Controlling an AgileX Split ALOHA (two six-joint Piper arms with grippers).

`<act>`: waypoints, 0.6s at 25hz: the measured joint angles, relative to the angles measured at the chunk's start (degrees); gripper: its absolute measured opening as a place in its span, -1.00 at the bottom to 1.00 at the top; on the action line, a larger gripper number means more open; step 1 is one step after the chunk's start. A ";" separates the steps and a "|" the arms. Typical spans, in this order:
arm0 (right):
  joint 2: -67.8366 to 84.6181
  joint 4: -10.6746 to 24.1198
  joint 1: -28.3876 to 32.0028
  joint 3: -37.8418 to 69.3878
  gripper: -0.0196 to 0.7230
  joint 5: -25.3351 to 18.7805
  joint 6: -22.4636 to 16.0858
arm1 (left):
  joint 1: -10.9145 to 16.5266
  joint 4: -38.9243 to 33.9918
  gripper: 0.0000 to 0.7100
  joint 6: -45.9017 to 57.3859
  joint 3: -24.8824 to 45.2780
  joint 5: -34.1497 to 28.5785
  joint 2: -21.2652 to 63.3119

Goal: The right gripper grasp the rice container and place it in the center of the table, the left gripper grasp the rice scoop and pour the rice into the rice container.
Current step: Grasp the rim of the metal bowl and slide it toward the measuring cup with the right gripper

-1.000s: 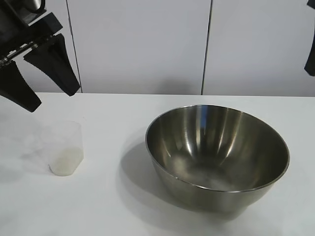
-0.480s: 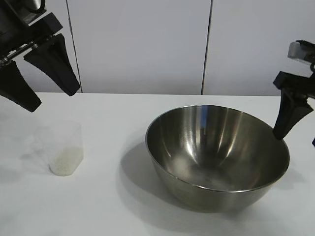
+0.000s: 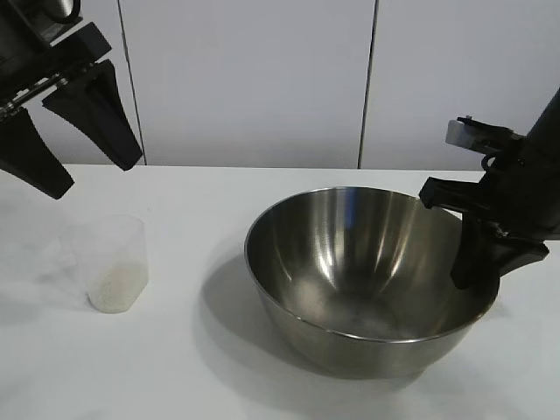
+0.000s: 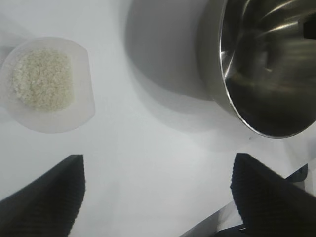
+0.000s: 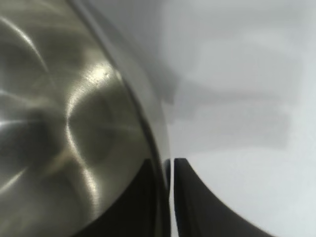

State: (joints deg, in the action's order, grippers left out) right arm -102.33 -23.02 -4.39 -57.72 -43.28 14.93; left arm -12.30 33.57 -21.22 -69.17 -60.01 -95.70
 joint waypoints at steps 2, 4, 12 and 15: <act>0.97 0.11 0.99 -0.88 -0.89 -2.68 1.66 | 0.00 0.00 0.65 0.00 0.00 0.00 0.00; 2.10 -0.75 1.73 -2.41 -0.89 -6.16 3.08 | 0.00 0.00 0.65 0.00 0.00 0.00 0.00; 4.69 -2.41 -0.49 -7.47 -0.89 -10.58 0.30 | 0.00 0.00 0.65 0.00 0.00 0.00 0.00; 4.69 -2.15 -4.02 -7.47 -0.89 -8.85 -2.46 | 0.00 0.00 0.65 0.00 0.00 0.00 0.00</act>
State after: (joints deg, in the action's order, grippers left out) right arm -97.63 -25.17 -8.41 -65.19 -52.13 12.47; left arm -12.30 33.57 -21.22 -69.17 -60.01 -95.70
